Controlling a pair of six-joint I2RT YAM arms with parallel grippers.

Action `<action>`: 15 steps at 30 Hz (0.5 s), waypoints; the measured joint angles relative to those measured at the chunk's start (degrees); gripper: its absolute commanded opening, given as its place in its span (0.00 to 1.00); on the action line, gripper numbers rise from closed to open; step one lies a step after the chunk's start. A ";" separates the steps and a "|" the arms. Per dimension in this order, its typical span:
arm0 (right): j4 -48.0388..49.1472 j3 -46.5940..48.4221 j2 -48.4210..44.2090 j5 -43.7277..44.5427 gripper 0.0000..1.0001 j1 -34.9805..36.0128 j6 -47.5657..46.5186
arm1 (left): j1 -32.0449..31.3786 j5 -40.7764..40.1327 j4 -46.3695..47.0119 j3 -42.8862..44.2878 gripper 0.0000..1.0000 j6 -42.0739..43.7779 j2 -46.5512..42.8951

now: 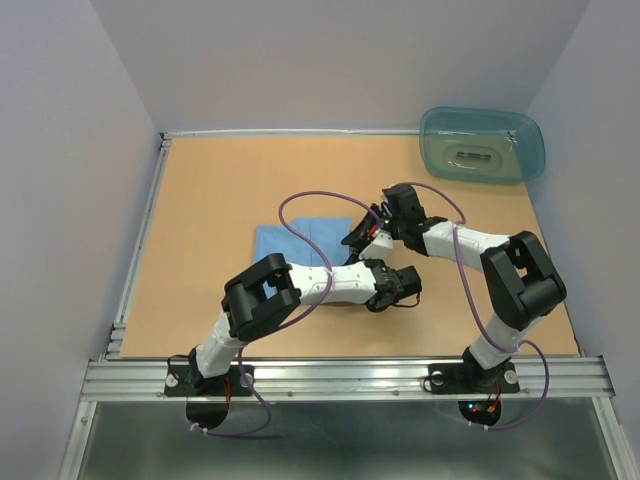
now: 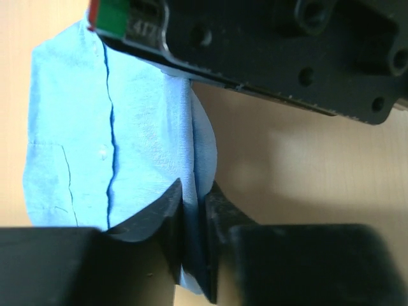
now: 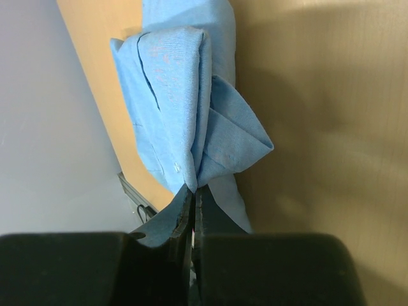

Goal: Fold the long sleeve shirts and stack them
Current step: Fold the shirt

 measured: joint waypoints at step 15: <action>-2.73 0.04 -2.64 1.22 0.96 -2.97 -6.58 | 0.04 4.72 2.86 -7.02 0.00 2.36 -6.69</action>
